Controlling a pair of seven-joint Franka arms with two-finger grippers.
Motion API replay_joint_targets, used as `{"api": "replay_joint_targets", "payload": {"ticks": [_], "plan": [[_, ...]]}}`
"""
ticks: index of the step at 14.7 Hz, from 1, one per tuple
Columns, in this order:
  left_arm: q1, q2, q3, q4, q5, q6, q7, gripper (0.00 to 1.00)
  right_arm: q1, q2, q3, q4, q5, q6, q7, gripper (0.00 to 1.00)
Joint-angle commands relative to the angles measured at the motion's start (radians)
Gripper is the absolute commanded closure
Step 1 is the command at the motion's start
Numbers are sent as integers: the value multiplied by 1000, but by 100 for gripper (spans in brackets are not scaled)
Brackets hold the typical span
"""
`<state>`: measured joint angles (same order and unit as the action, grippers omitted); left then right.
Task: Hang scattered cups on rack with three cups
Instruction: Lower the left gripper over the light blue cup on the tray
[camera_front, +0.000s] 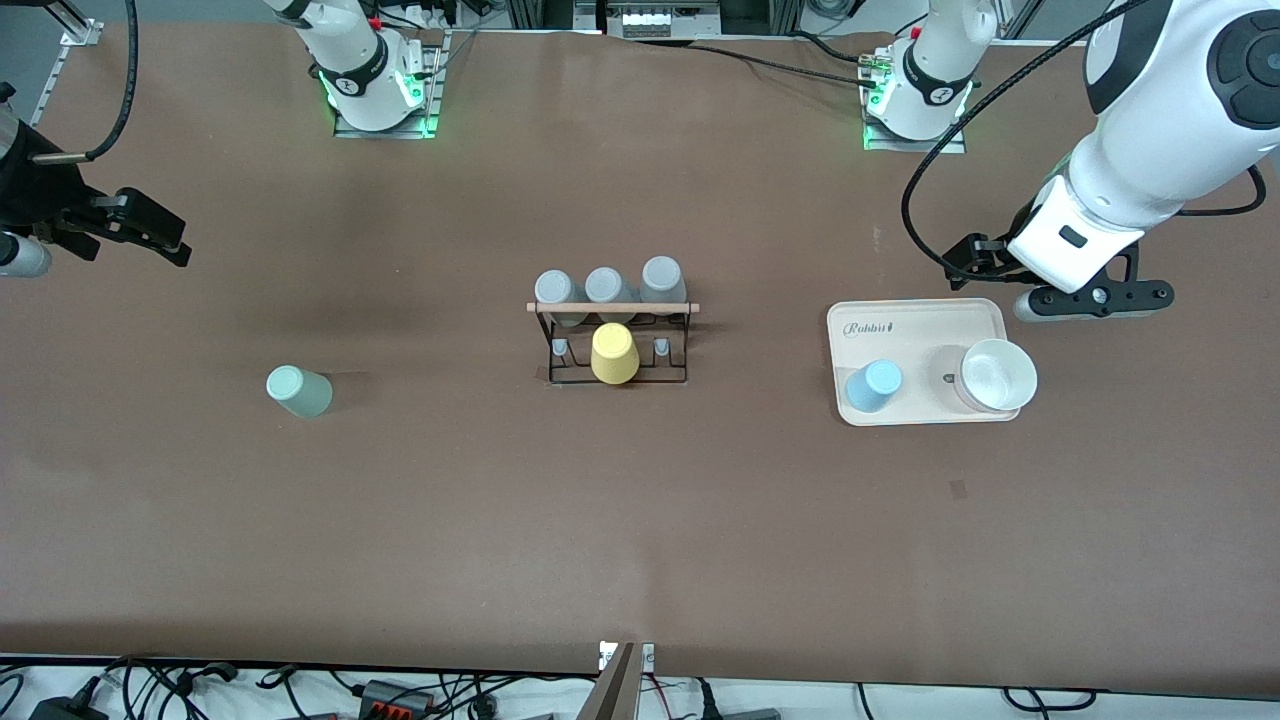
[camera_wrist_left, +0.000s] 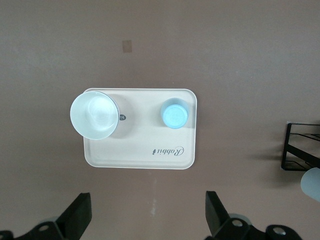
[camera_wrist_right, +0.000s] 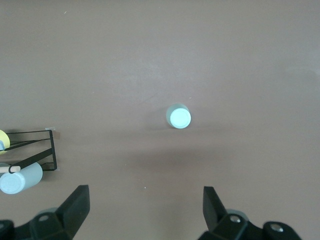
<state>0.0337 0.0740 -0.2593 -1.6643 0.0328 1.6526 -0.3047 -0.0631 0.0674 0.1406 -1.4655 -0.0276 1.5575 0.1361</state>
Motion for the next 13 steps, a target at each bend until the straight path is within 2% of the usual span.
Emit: {"api": "replay_joint_targets", "payload": {"ticks": [1,5,11,13], "plan": [[0,-5,5,9,-4,-36,-1,0,-4,2,0,19,12,-22,-18,0],[0,56,6,54,-13,-27,-1,0,0,-3,4,16,9,-27,-18,0],[5,67,6,69,-17,-25,-1,0,-1,-6,4,5,6,-43,-1,0],[3,121,5,71,-16,-25,1,0,2,-6,4,5,6,-43,-1,0]]}}
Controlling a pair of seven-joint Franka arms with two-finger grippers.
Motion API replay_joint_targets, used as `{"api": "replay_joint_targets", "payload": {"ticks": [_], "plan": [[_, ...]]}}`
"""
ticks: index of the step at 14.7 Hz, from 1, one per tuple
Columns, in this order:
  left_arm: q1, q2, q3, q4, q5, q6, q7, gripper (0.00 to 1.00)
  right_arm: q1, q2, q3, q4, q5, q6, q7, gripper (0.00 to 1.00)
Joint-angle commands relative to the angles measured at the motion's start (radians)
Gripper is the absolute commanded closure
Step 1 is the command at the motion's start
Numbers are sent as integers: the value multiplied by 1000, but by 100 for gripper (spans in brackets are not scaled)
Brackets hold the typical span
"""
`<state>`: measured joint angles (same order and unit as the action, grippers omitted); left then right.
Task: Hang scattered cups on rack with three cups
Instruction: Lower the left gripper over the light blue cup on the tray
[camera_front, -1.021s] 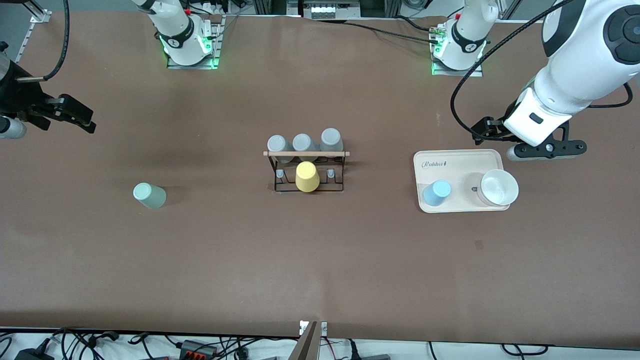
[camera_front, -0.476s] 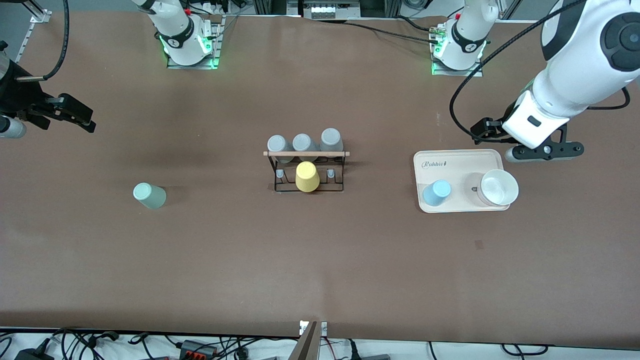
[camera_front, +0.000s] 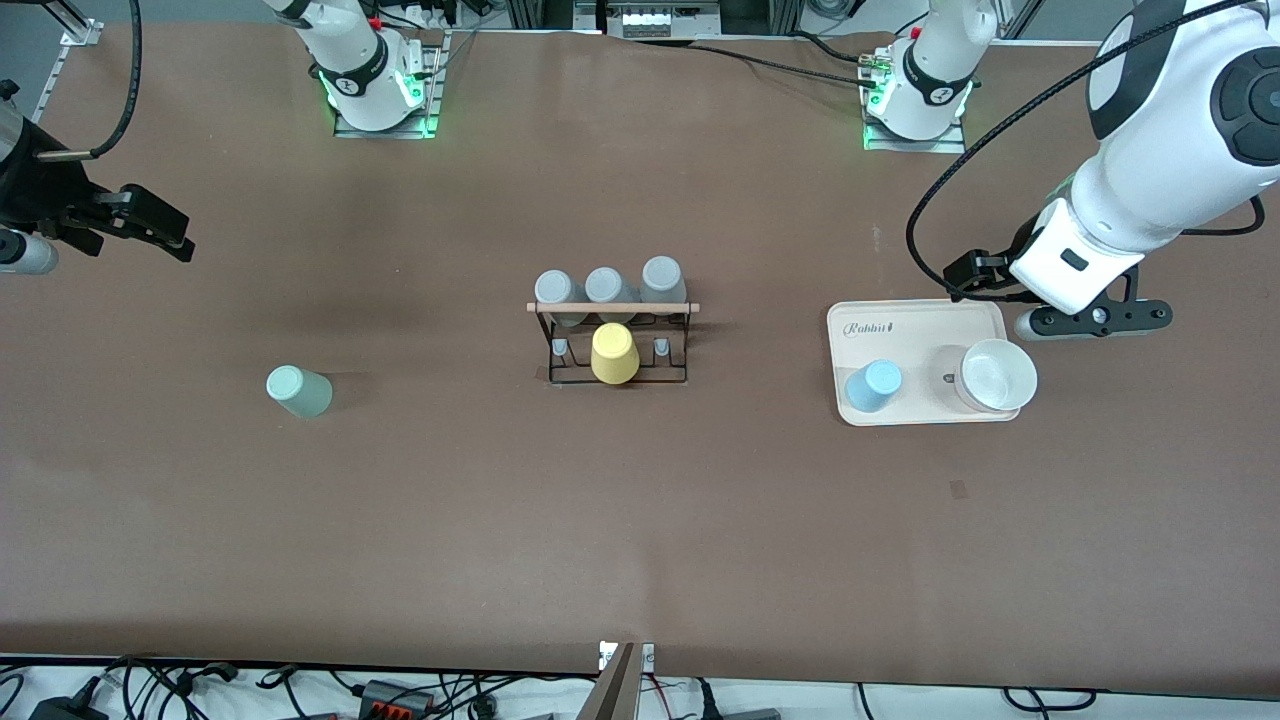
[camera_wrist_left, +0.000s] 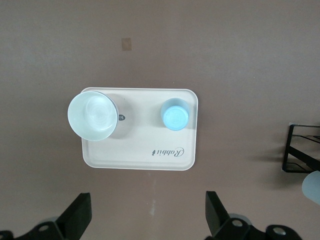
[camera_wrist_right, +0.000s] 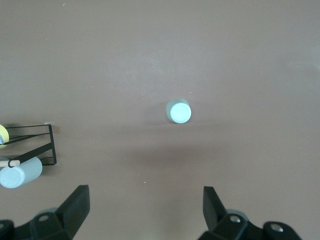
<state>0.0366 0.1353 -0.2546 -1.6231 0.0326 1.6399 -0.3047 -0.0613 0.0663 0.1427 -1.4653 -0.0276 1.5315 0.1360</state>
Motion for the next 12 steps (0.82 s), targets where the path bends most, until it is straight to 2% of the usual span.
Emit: {"api": "replay_joint_targets", "payload": {"ticks": [1,5,9,12], "plan": [[-6,91,-2,31,-16,-8,-1,0,0,-3,1,5,6,-14,-1,0],[-38,277,-3,31,0,100,-2,0,0,1,1,2,6,-11,-1,0],[-37,389,-2,25,1,146,-1,0,1,1,3,-9,6,-5,-1,0],[-31,446,-2,15,24,232,-1,0,5,3,3,-18,5,-2,-1,0]]}}
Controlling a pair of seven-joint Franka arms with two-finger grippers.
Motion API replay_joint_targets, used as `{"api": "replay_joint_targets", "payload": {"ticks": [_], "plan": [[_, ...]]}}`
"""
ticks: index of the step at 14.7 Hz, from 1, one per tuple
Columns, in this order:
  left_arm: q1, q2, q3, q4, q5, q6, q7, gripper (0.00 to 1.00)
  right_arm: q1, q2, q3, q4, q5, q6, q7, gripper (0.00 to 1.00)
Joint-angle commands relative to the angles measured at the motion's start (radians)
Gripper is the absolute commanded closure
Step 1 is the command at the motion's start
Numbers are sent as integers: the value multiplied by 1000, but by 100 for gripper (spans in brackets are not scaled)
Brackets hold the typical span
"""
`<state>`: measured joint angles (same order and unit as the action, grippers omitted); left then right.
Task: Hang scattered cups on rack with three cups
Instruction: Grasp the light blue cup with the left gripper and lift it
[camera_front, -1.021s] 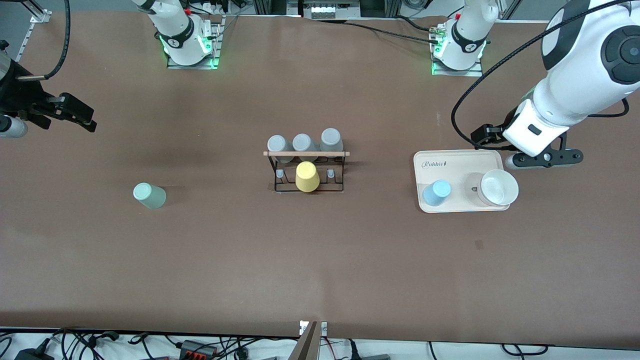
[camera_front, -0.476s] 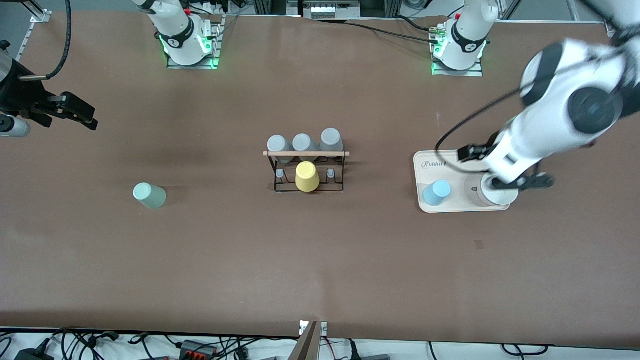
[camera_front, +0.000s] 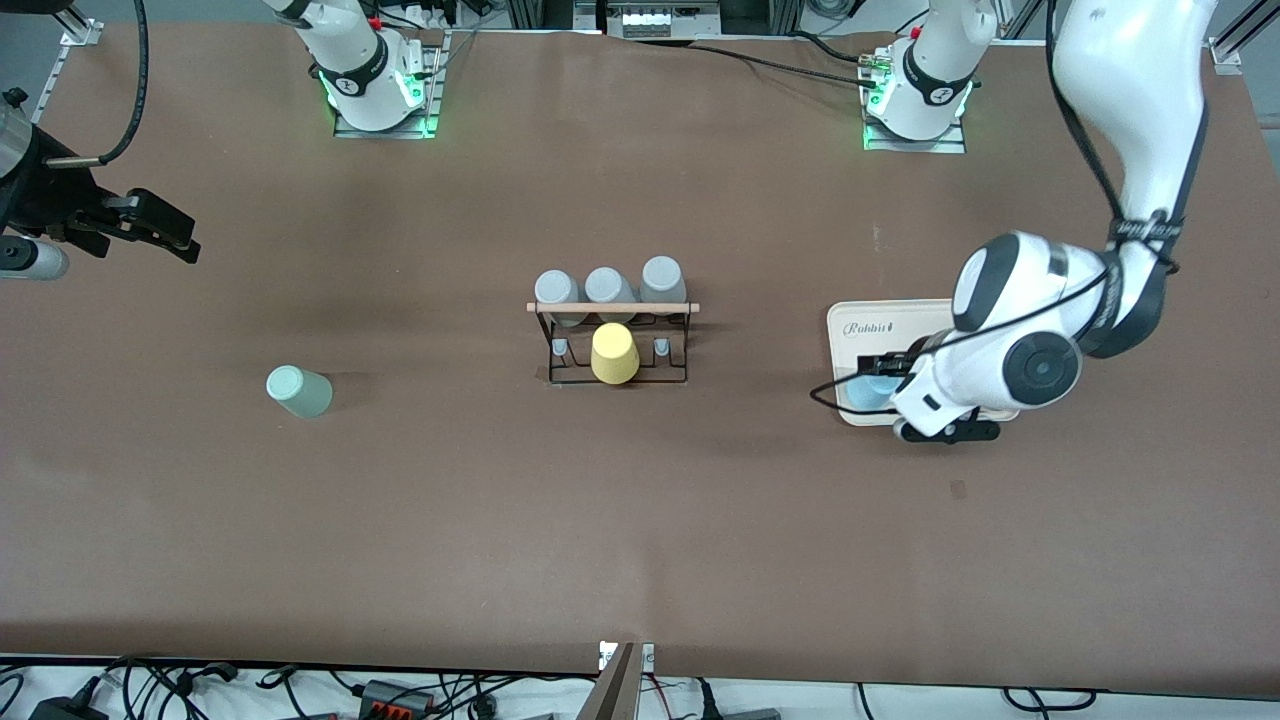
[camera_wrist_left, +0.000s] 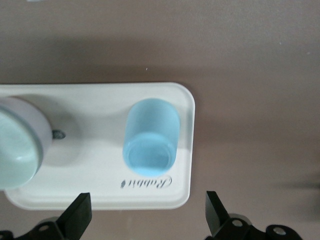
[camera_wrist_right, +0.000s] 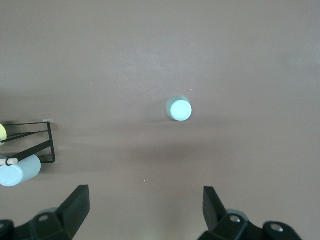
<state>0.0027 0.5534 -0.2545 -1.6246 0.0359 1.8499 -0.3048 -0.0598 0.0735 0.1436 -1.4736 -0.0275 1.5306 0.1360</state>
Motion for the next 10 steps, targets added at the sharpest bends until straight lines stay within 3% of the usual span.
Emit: {"api": "replay_joint_targets", "payload": {"ticks": [1,4,9,10], "plan": [[-3,36,-2,14,22,23,1,0,3,-4,2,-11,5,2,-1,0],[-10,46,0,-67,42,95,0,0,3,-4,2,-16,5,-1,-1,0],[-10,46,-2,-89,64,124,0,0,3,-4,2,-17,3,0,-1,0],[-6,48,-2,-92,64,144,0,5,5,-4,2,-17,3,0,-1,0]]}}
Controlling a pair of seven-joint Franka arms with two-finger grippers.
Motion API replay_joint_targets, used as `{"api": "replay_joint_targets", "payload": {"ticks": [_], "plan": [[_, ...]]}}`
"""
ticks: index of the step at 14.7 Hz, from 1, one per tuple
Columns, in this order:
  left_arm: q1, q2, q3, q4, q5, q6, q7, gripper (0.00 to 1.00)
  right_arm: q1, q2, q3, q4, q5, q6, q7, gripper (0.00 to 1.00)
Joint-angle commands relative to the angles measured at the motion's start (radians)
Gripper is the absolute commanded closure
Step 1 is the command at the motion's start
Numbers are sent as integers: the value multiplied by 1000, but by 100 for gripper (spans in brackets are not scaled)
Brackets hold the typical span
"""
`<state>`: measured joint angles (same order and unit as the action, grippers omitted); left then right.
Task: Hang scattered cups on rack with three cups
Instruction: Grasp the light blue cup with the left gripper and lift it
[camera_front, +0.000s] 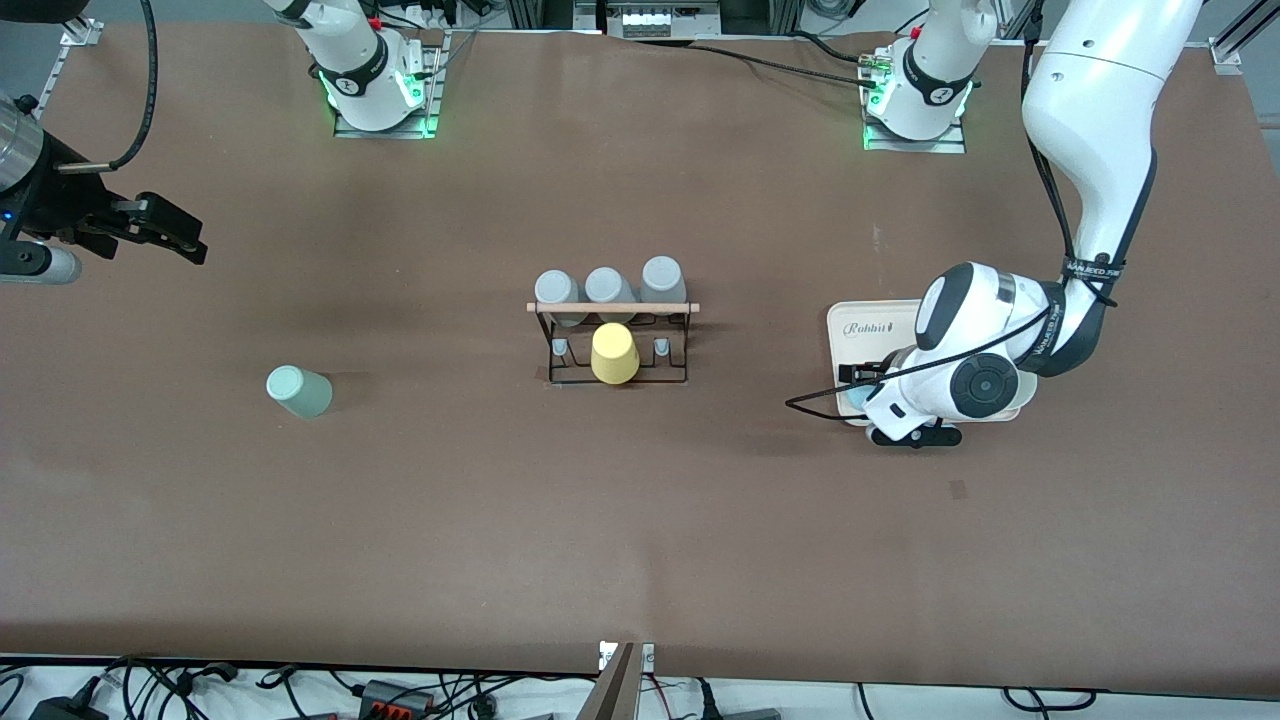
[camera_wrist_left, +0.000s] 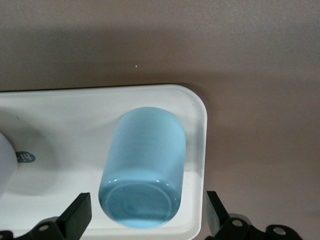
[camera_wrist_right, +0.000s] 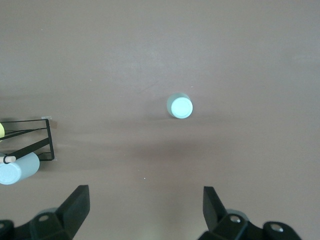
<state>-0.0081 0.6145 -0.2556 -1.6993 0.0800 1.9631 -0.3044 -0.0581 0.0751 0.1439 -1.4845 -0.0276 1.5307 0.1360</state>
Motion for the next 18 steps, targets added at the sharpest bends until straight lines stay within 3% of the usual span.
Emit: {"api": "replay_joint_targets", "payload": {"ticks": [1,3,4,6,9,11,13,18], "plan": [[3,-10,3,-17,21,37,-1,16,3,-6,2,-7,3,0,-1,0],[0,-12,1,-11,21,36,-2,58,3,-6,2,-7,3,0,-1,0],[-1,-13,1,-5,20,34,-4,73,3,-6,2,-7,3,0,1,0],[5,-21,-2,0,20,25,1,95,3,-6,2,-8,3,0,1,0],[-19,-65,-7,19,4,-19,-18,99,3,-6,2,-8,3,-1,1,0],[-67,-65,-5,100,-6,-108,-57,99,3,-6,2,-8,3,0,1,0],[-82,-67,-22,135,-90,-167,-113,99,3,-6,2,-8,3,-1,1,0],[-122,-50,-50,276,-328,-168,-381,99,3,5,2,-7,3,-6,-1,0]]}}
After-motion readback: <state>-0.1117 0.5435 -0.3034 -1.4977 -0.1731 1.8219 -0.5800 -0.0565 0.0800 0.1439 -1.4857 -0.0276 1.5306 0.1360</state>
